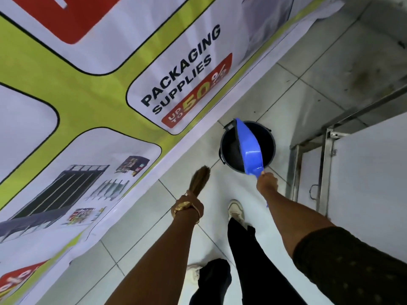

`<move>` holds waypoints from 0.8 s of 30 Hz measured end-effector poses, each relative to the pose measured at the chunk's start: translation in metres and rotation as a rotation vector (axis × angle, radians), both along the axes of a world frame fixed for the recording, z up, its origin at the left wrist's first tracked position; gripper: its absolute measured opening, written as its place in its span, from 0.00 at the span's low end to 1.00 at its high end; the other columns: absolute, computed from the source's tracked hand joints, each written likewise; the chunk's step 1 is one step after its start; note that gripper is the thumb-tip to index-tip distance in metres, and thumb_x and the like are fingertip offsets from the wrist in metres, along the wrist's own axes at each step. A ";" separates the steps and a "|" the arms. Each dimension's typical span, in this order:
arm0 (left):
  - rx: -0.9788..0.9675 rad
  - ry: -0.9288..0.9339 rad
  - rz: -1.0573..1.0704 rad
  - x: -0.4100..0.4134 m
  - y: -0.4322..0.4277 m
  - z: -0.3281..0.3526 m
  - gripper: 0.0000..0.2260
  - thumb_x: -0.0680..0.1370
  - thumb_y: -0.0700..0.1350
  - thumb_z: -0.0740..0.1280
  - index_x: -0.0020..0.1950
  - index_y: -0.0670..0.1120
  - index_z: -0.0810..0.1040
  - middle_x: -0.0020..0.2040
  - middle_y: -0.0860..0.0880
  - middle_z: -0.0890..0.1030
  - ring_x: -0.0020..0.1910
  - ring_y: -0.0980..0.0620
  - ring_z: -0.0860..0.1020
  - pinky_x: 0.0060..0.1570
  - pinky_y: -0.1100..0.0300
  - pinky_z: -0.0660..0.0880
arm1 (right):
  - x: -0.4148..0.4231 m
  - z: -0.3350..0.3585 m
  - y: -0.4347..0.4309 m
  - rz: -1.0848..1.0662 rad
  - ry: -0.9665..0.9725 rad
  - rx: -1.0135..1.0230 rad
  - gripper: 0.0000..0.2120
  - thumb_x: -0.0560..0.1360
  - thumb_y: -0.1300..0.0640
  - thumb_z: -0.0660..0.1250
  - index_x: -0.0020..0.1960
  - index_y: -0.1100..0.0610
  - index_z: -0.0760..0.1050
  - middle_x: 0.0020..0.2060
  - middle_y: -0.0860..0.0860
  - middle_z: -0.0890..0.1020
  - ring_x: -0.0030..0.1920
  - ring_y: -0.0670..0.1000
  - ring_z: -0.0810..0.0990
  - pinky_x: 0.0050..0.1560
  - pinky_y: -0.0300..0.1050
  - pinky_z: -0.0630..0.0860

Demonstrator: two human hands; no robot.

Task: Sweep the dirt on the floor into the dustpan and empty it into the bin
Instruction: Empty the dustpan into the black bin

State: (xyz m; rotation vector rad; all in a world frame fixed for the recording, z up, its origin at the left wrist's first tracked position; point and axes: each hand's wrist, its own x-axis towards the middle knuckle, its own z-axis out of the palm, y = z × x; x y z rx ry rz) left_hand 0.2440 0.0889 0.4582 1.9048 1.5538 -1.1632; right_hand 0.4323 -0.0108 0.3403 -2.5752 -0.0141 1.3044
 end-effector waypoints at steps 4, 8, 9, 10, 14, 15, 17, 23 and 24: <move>0.004 -0.002 0.012 -0.001 0.005 -0.005 0.25 0.80 0.45 0.54 0.78 0.45 0.56 0.70 0.41 0.70 0.68 0.41 0.70 0.65 0.50 0.68 | -0.004 -0.023 0.002 -0.071 0.145 -0.033 0.21 0.80 0.58 0.52 0.70 0.65 0.64 0.67 0.63 0.71 0.65 0.61 0.73 0.63 0.53 0.73; 0.022 -0.030 0.021 -0.006 0.008 -0.015 0.27 0.80 0.44 0.54 0.79 0.46 0.52 0.70 0.40 0.70 0.68 0.41 0.70 0.64 0.49 0.68 | -0.014 -0.021 0.008 -0.033 -0.014 -0.055 0.20 0.81 0.60 0.54 0.70 0.68 0.63 0.68 0.65 0.69 0.68 0.62 0.70 0.67 0.54 0.68; 0.021 -0.034 0.024 -0.009 0.007 -0.018 0.27 0.81 0.45 0.54 0.79 0.46 0.51 0.71 0.41 0.70 0.69 0.41 0.70 0.64 0.49 0.68 | -0.019 -0.024 0.007 -0.013 -0.024 -0.036 0.20 0.81 0.61 0.53 0.71 0.67 0.62 0.69 0.65 0.67 0.69 0.64 0.68 0.69 0.53 0.67; 0.020 -0.039 0.023 -0.012 0.006 -0.021 0.27 0.81 0.45 0.54 0.79 0.46 0.51 0.71 0.41 0.69 0.69 0.41 0.70 0.65 0.49 0.68 | -0.022 -0.029 0.005 0.009 -0.024 -0.042 0.20 0.81 0.62 0.52 0.72 0.67 0.61 0.69 0.65 0.67 0.69 0.64 0.68 0.69 0.54 0.66; 0.022 -0.068 0.035 -0.030 0.000 -0.033 0.26 0.81 0.46 0.54 0.78 0.44 0.54 0.71 0.40 0.69 0.69 0.40 0.70 0.65 0.48 0.68 | -0.042 -0.035 -0.007 -0.051 -0.015 -0.043 0.20 0.81 0.58 0.53 0.70 0.67 0.63 0.68 0.64 0.69 0.68 0.64 0.69 0.69 0.56 0.68; 0.024 -0.080 0.044 -0.034 -0.001 -0.037 0.26 0.81 0.46 0.55 0.78 0.44 0.54 0.71 0.40 0.70 0.69 0.40 0.70 0.64 0.48 0.68 | -0.046 -0.034 -0.009 -0.099 -0.075 -0.031 0.20 0.82 0.57 0.53 0.69 0.69 0.64 0.68 0.65 0.69 0.68 0.64 0.69 0.68 0.56 0.68; 0.016 -0.114 0.094 -0.045 -0.006 -0.045 0.27 0.80 0.46 0.55 0.78 0.43 0.53 0.71 0.39 0.69 0.69 0.39 0.70 0.64 0.47 0.68 | -0.059 -0.029 -0.018 -0.110 -0.205 0.047 0.20 0.82 0.56 0.53 0.67 0.69 0.66 0.66 0.67 0.72 0.67 0.65 0.71 0.66 0.55 0.68; 0.079 -0.173 0.305 -0.091 -0.031 -0.069 0.23 0.80 0.45 0.57 0.73 0.39 0.61 0.67 0.39 0.73 0.66 0.40 0.73 0.64 0.48 0.69 | -0.120 -0.026 -0.088 0.153 -0.323 0.370 0.21 0.76 0.65 0.63 0.68 0.68 0.67 0.58 0.67 0.74 0.58 0.66 0.75 0.61 0.57 0.72; 0.098 -0.182 0.323 -0.102 -0.036 -0.078 0.19 0.79 0.45 0.57 0.70 0.41 0.65 0.66 0.40 0.74 0.65 0.40 0.73 0.63 0.48 0.69 | -0.130 -0.028 -0.101 0.176 -0.334 0.375 0.21 0.75 0.67 0.65 0.67 0.68 0.68 0.58 0.67 0.75 0.58 0.66 0.75 0.61 0.57 0.72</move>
